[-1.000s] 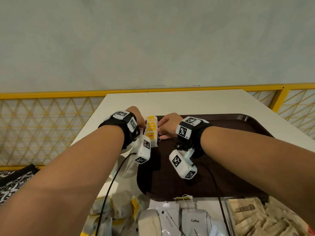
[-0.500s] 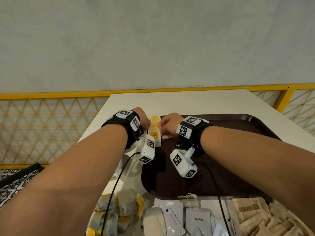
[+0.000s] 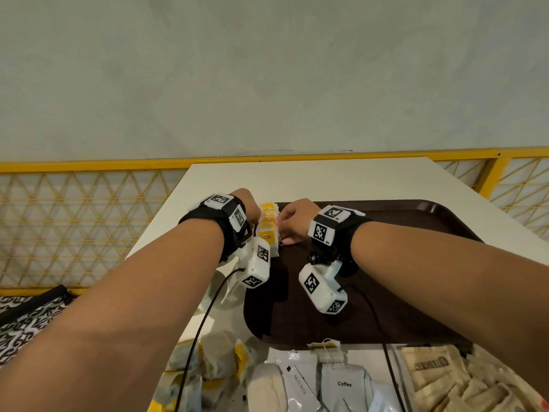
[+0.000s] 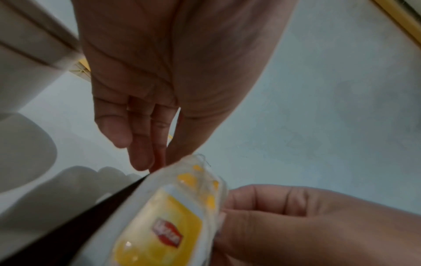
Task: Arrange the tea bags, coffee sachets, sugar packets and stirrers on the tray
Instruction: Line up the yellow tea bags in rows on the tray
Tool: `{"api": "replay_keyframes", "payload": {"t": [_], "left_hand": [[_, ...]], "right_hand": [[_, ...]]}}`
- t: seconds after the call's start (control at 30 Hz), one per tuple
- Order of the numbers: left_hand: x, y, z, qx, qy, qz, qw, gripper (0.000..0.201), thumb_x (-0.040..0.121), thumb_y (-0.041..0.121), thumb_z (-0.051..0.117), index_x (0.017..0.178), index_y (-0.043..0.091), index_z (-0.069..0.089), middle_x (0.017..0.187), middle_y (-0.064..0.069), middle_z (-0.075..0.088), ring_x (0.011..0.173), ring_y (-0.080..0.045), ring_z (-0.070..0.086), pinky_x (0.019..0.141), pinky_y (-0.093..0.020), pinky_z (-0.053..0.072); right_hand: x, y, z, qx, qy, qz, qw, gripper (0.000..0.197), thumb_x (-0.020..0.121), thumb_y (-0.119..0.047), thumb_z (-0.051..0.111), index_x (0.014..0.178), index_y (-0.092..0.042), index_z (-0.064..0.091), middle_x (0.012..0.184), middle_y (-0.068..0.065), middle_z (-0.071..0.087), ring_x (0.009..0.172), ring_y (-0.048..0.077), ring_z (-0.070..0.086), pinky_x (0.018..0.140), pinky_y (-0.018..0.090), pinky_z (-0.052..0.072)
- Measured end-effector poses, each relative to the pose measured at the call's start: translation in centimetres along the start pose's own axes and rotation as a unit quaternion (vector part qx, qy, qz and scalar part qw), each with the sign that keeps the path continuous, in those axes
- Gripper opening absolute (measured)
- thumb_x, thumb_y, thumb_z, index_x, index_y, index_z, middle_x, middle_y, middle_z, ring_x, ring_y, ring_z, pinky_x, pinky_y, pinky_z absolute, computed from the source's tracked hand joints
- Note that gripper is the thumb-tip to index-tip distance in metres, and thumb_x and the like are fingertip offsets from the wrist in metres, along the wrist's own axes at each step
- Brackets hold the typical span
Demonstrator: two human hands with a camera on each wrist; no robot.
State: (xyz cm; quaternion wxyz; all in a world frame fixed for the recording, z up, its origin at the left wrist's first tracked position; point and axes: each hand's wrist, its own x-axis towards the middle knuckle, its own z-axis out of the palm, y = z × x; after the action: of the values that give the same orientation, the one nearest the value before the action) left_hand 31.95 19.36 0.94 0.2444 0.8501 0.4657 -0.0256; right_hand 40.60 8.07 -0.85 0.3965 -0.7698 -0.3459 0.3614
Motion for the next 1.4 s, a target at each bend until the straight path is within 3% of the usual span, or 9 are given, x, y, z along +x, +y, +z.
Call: {"api": "replay_keyframes", "payload": {"t": [0.2, 0.27, 0.33, 0.57, 0.73, 0.87, 1.0, 1.2, 1.4], "left_hand": [[-1.1, 0.4, -0.7, -0.072, 0.005, 0.015, 0.997, 0.028, 0.092, 0.023, 0.059, 0.101, -0.001, 0.067, 0.106, -0.016, 0.071, 0.084, -0.024, 0.065, 0.076, -0.032, 0.051], [-1.8, 0.5, -1.0, -0.029, -0.022, 0.023, 0.999, 0.032, 0.091, 0.027, 0.062, 0.107, 0.000, 0.067, 0.111, -0.012, 0.070, 0.097, -0.022, 0.067, 0.074, -0.029, 0.050], [-2.5, 0.6, -1.3, 0.015, -0.047, 0.030, 0.998, 0.033, 0.091, 0.021, 0.063, 0.119, 0.003, 0.064, 0.117, -0.010, 0.067, 0.105, -0.020, 0.064, 0.075, -0.026, 0.050], [-3.0, 0.9, -1.8, 0.057, -0.074, 0.064, 0.994, 0.032, 0.092, 0.009, 0.060, 0.124, 0.007, 0.062, 0.122, -0.010, 0.064, 0.088, -0.014, 0.060, 0.053, -0.014, 0.043], [-2.7, 0.9, -1.7, 0.083, -0.090, 0.076, 0.990, 0.032, 0.093, 0.011, 0.059, 0.124, 0.008, 0.062, 0.121, -0.011, 0.065, 0.109, -0.021, 0.063, 0.063, -0.015, 0.042], [-2.6, 0.8, -1.7, 0.073, -0.086, 0.068, 0.991, 0.031, 0.091, 0.012, 0.062, 0.121, 0.007, 0.064, 0.119, -0.011, 0.066, 0.105, -0.019, 0.063, 0.068, -0.021, 0.047], [-2.0, 0.6, -1.5, 0.070, -0.084, 0.058, 0.992, 0.031, 0.090, 0.013, 0.063, 0.120, 0.005, 0.065, 0.119, -0.013, 0.066, 0.112, -0.024, 0.062, 0.100, -0.036, 0.047], [-1.6, 0.2, -0.6, 0.046, -0.061, 0.060, 0.995, 0.027, 0.089, 0.010, 0.062, 0.114, 0.001, 0.065, 0.112, -0.013, 0.069, 0.102, -0.025, 0.067, 0.092, -0.036, 0.053], [-1.5, 0.4, -0.8, 0.061, -0.060, 0.061, 0.994, 0.028, 0.089, 0.011, 0.061, 0.115, 0.001, 0.065, 0.112, -0.012, 0.069, 0.095, -0.022, 0.066, 0.091, -0.034, 0.054]], "right_hand": [[1.2, -0.3, 0.1, 0.013, 0.002, -0.002, 1.000, 0.018, 0.089, 0.004, 0.057, 0.075, -0.007, 0.059, 0.065, 0.010, 0.059, 0.052, 0.015, 0.058, 0.053, 0.025, 0.056], [1.3, -0.6, 0.2, 0.005, -0.001, 0.000, 1.000, 0.021, 0.090, 0.005, 0.053, 0.074, -0.008, 0.059, 0.065, 0.010, 0.057, 0.052, 0.015, 0.055, 0.051, 0.024, 0.054], [1.2, -0.8, 0.3, -0.005, -0.007, 0.013, 1.000, 0.027, 0.091, 0.006, 0.049, 0.072, -0.011, 0.057, 0.065, 0.010, 0.054, 0.052, 0.015, 0.051, 0.044, 0.021, 0.050], [0.8, -1.0, 0.5, -0.027, -0.035, 0.044, 0.998, 0.018, 0.093, 0.003, 0.049, 0.091, -0.011, 0.060, 0.065, 0.009, 0.049, 0.047, 0.012, 0.047, 0.035, 0.017, 0.044], [0.9, -0.9, 0.0, -0.042, -0.044, 0.010, 0.998, 0.031, 0.093, 0.006, 0.041, 0.072, -0.009, 0.060, 0.071, 0.009, 0.054, 0.049, 0.015, 0.044, 0.040, 0.019, 0.044], [0.5, -1.2, 0.2, -0.127, -0.039, -0.012, 0.991, 0.031, 0.094, 0.006, 0.038, 0.105, -0.002, 0.066, 0.078, 0.008, 0.059, 0.053, 0.014, 0.042, 0.039, 0.016, 0.041], [0.4, -1.3, 0.2, -0.192, -0.038, -0.041, 0.980, 0.037, 0.092, 0.010, 0.039, 0.114, -0.001, 0.066, 0.077, -0.002, 0.057, 0.057, 0.006, 0.043, 0.051, 0.013, 0.039], [0.0, -1.2, -0.2, -0.231, -0.062, -0.035, 0.970, 0.036, 0.090, 0.011, 0.042, 0.115, 0.002, 0.065, 0.081, 0.002, 0.057, 0.057, 0.006, 0.042, 0.044, 0.010, 0.038], [-0.2, -1.0, 0.0, -0.238, -0.068, -0.054, 0.967, 0.036, 0.090, 0.013, 0.043, 0.117, 0.004, 0.064, 0.065, -0.003, 0.053, 0.050, 0.007, 0.043, 0.037, 0.005, 0.032]]}}
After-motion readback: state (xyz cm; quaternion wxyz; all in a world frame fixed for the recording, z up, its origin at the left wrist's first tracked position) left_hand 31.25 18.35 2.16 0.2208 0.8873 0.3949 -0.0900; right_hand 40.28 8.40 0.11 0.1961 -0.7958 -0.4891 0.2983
